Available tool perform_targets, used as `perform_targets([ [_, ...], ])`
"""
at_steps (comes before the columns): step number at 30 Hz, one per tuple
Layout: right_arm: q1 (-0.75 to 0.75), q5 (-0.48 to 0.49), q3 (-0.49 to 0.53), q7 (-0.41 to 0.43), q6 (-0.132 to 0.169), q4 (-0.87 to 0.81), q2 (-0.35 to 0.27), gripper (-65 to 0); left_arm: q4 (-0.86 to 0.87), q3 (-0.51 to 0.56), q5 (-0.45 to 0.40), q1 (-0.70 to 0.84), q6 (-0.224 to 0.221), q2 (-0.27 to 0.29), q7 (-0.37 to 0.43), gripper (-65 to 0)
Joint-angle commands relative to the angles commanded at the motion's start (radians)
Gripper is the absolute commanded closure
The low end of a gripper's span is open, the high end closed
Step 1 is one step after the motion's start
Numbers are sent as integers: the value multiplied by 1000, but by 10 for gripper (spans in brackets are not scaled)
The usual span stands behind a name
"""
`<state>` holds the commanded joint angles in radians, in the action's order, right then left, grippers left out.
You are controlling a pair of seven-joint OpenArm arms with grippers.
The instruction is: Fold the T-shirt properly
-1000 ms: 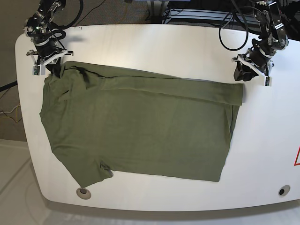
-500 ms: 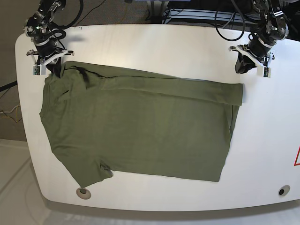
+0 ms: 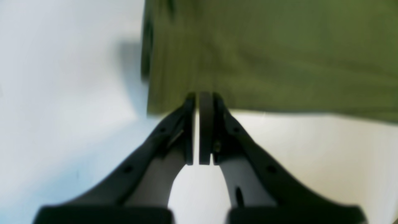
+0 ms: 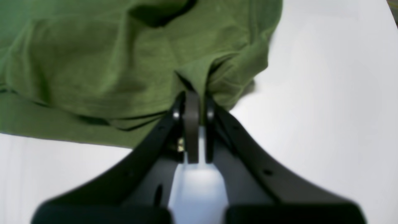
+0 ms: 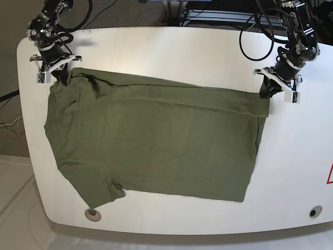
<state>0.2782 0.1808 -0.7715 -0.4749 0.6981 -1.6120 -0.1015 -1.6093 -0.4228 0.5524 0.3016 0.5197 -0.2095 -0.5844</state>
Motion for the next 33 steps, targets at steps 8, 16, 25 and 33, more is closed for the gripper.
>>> perform_targets([
  [8, -2, -3, 0, -4, 0, 0, 1, 0, 69, 2, -17, -20, -8, -5, 36, -231],
  [16, -7, 0, 6, -4, 0, 7, -3, 0, 142, 1, -9, -38, 0, -4, 51, -239],
  [25, -8, 2, 0, -6, 0, 4, -3, 0, 172, -1, -20, -64, 3, 2, 64, -261],
  [33, -10, 2, 1, -6, 0, -2, -2, 0, 153, 0, -9, -72, 7, 24, 58, -278],
])
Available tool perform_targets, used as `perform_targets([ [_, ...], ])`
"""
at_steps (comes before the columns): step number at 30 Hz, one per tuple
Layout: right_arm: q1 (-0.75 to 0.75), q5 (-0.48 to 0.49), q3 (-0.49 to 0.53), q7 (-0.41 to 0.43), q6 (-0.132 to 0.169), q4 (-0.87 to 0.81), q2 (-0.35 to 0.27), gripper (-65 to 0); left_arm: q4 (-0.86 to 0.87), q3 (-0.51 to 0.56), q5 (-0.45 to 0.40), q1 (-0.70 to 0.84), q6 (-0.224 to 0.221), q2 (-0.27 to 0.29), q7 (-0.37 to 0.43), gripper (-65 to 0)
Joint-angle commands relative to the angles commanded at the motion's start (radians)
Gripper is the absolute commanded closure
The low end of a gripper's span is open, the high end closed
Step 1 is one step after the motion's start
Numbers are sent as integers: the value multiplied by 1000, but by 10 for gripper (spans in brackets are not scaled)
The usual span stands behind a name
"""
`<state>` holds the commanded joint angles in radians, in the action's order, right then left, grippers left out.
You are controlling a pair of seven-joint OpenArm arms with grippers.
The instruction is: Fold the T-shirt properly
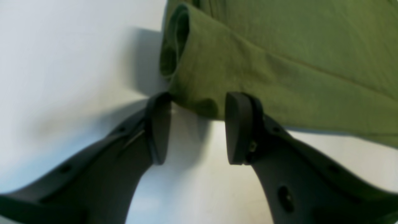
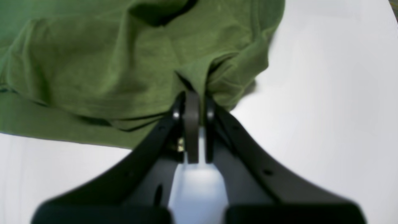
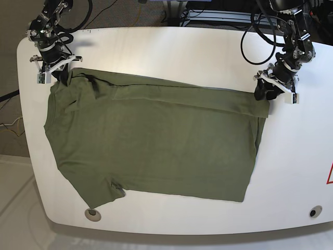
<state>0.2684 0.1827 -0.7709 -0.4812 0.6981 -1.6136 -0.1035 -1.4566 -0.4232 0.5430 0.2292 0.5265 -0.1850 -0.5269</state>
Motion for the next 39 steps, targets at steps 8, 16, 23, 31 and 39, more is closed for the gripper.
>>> perform_targets([
  [8, 2, 0, 0, 1, 0, 7, -1, 0, -23, -4, 12, 3, 6, 10, 2, -287],
  [16, 2, -1, -2, 1, 0, 7, -1, 0, 4, 0, 0, -2, 5, 9, -1, -260],
  [23, 3, -4, 0, 4, 0, 11, 0, 0, 27, -2, -3, -7, -4, 0, -1, -132],
  [31, 1, -4, -6, 1, 0, 10, 4, -67, 7, -6, 0, 0, -3, -15, 10, -262],
  [39, 3, -6, -8, 1, 0, 7, 5, -57, 5, -2, 5, 1, -6, -15, 17, -263],
])
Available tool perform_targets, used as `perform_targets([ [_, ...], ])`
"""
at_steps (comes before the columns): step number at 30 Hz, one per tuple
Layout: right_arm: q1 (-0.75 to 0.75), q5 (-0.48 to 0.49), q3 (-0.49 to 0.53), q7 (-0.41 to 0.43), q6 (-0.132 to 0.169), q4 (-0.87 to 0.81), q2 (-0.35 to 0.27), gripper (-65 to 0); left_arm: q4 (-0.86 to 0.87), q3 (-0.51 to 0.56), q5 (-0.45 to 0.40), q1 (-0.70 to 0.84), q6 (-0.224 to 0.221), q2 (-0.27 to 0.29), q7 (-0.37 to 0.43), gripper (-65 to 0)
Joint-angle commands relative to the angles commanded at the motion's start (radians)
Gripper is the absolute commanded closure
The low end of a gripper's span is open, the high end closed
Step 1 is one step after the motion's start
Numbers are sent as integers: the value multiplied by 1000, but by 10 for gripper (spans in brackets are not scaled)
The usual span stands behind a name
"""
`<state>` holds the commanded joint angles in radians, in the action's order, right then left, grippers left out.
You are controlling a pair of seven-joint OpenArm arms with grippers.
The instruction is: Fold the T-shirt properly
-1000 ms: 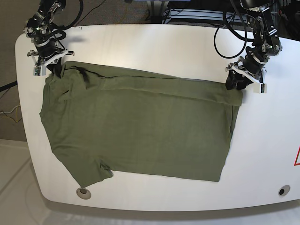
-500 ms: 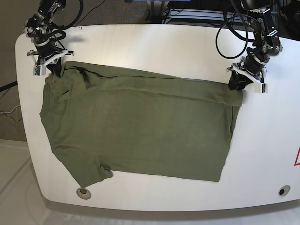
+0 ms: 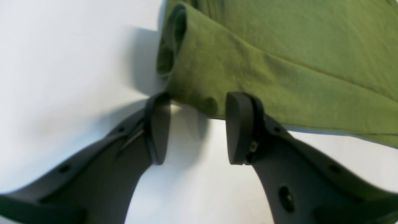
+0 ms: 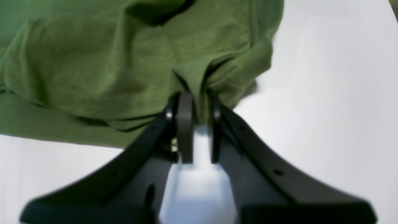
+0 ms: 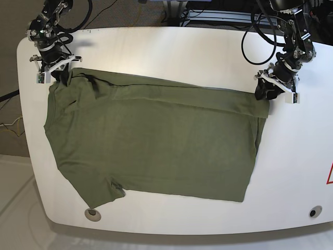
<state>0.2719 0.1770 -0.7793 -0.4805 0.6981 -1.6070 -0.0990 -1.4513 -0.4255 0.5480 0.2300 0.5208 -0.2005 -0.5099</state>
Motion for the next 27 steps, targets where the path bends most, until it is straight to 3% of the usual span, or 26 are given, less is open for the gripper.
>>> perform_targets([
  [8, -4, -1, 2, -3, 0, -3, 0, -29, -7, 3, 0, 5, -2, 31, -9, -178],
  [12, -5, -2, 2, -3, 0, -6, 1, -28, -7, 1, -1, -3, -1, 53, -14, -198],
  [13, 10, -7, 19, -28, 0, 27, 40, -42, 5, -2, -13, 15, -8, 31, -23, -180],
  [18, 14, -12, 16, -28, 0, 21, 75, -42, 5, -2, -13, 29, -8, 20, -23, -180],
  [27, 16, -14, 19, -28, 0, 26, 80, -42, -22, -3, -12, 33, -9, 17, -19, -180],
])
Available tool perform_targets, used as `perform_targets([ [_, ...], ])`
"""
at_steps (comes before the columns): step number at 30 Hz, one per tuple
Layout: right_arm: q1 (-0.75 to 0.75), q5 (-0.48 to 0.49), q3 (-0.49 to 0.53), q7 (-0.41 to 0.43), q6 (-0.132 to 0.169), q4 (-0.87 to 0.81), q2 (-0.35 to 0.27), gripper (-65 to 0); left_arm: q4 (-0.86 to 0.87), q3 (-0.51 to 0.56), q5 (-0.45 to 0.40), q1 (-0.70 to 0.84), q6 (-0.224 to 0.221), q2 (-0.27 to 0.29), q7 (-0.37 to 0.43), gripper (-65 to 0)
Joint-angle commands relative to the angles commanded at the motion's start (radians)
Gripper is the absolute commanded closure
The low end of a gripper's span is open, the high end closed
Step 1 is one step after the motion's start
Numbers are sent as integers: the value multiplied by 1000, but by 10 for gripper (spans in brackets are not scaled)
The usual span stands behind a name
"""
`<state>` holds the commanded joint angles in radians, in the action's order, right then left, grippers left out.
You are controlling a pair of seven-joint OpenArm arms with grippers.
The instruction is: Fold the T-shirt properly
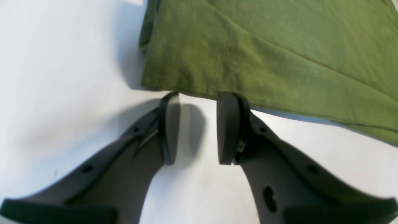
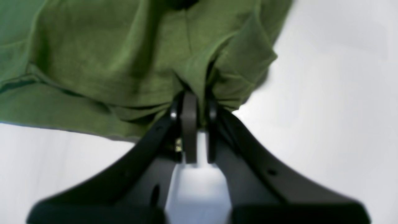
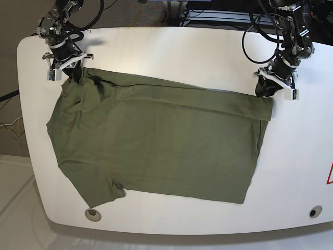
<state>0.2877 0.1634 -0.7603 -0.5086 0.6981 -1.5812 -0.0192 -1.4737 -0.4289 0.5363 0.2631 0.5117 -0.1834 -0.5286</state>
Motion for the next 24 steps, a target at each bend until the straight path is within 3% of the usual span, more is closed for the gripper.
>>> perform_targets([
  [10, 0, 2, 2, 0, 0, 0, 0, -42, -112, -74, -2, 0, 3, 0, 3, -192],
  [19, -2, 0, 2, 0, 0, -2, 0, -42, -140, -112, -3, -23, 2, 0, 23, -410],
  [24, -2, 0, 2, 0, 0, -2, 0, -42, -104, -110, -21, -38, 5, 0, 78, -422],
])
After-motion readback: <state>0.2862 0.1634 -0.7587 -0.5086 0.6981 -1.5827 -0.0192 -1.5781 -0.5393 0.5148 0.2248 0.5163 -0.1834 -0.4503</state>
